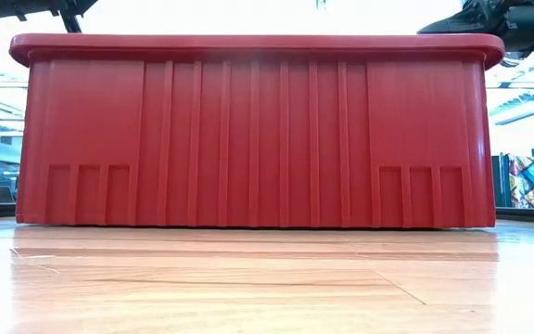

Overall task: Pick and place slides into bin
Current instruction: Return to Home Position

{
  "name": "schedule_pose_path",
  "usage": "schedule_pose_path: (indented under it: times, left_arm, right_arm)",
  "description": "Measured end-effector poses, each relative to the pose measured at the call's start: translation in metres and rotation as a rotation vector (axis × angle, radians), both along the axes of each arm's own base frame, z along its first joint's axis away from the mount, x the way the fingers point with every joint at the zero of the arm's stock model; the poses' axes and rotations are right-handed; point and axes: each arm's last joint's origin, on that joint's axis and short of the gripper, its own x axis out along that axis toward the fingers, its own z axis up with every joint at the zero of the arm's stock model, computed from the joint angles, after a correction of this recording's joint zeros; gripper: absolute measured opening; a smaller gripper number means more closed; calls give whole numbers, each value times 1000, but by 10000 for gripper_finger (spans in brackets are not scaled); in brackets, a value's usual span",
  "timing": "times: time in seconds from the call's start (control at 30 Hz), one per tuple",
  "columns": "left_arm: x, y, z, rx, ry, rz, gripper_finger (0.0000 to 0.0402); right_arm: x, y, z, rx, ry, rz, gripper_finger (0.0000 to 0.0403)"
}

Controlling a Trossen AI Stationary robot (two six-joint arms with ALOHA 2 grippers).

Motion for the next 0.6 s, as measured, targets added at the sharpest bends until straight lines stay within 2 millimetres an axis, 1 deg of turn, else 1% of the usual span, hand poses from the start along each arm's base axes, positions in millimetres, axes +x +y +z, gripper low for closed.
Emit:
schedule_pose_path:
  times: [0.17,0.47,0.6]
  left_arm:
    - [0,0,0,2,1,-1,20]
    - [0,0,0,2,1,-2,2]
    - [0,0,0,3,1,-2,4]
  right_arm:
    - [0,0,0,-6,1,-1,0]
    - [0,0,0,-7,1,-2,0]
    - [0,0,0,-7,1,-3,0]
